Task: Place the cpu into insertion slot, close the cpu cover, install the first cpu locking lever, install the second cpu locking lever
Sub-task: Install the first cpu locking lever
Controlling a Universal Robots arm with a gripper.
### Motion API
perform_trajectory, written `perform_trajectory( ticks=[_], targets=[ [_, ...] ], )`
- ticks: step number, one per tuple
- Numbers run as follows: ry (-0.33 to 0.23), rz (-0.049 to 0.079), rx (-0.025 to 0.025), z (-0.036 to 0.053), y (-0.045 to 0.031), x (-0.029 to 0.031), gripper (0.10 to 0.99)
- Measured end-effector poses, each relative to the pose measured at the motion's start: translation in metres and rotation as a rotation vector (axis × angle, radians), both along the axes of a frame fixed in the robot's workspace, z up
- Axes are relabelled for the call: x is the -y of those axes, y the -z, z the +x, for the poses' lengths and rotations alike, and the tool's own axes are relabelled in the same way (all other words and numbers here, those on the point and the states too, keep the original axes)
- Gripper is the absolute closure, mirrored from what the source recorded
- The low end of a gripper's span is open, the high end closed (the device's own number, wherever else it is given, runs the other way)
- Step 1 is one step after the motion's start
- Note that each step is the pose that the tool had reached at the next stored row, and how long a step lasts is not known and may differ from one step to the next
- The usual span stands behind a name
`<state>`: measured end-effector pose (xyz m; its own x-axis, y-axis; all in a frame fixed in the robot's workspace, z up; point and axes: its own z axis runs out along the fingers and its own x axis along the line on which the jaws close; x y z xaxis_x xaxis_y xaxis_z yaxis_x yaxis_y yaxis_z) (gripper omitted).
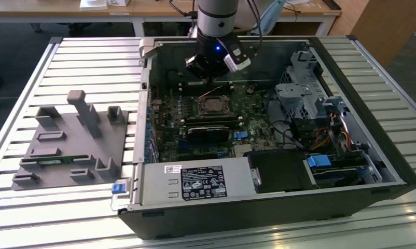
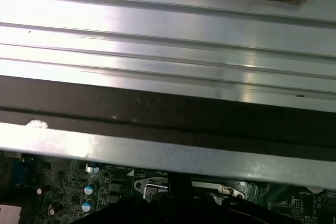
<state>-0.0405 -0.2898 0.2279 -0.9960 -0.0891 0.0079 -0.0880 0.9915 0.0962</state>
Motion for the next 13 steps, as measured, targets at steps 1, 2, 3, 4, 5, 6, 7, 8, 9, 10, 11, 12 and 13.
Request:
perform_trajectory(
  ticks=[1, 2, 3, 4, 5, 6, 7, 8, 9, 10, 11, 12, 13],
  targets=[
    [0.0, 0.0, 0.0, 0.0009, 0.0002, -0.0002, 0.973],
    [0.0, 0.0, 0.0, 0.0018, 0.0005, -0.0005, 0.973],
    [0.0, 0.0, 0.0, 0.0026, 0.0008, -0.0006, 0.973],
    [0.0, 0.0, 0.0001, 0.0034, 0.0012, -0.0008, 0.973],
    [0.0, 0.0, 0.0001, 0.0042, 0.0014, -0.0009, 0.973],
    [0.0, 0.0, 0.0, 0.0049, 0.0015, -0.0009, 0.973],
    [0.0, 0.0, -0.0001, 0.0053, 0.0015, -0.0009, 0.973],
    [0.0, 0.0, -0.0001, 0.0058, 0.0016, -0.0009, 0.973],
    [0.0, 0.0, 0.0, 0.0066, 0.0017, -0.0009, 0.973],
    [0.0, 0.0, -0.0001, 0.0076, 0.0017, -0.0009, 0.973],
    [0.0, 0.0, 0.0, 0.0087, 0.0018, -0.001, 0.973],
    [0.0, 0.0, -0.0001, 0.0096, 0.0019, -0.001, 0.973],
    [0.0, 0.0, -0.0001, 0.0105, 0.002, -0.0011, 0.98]
  ],
)
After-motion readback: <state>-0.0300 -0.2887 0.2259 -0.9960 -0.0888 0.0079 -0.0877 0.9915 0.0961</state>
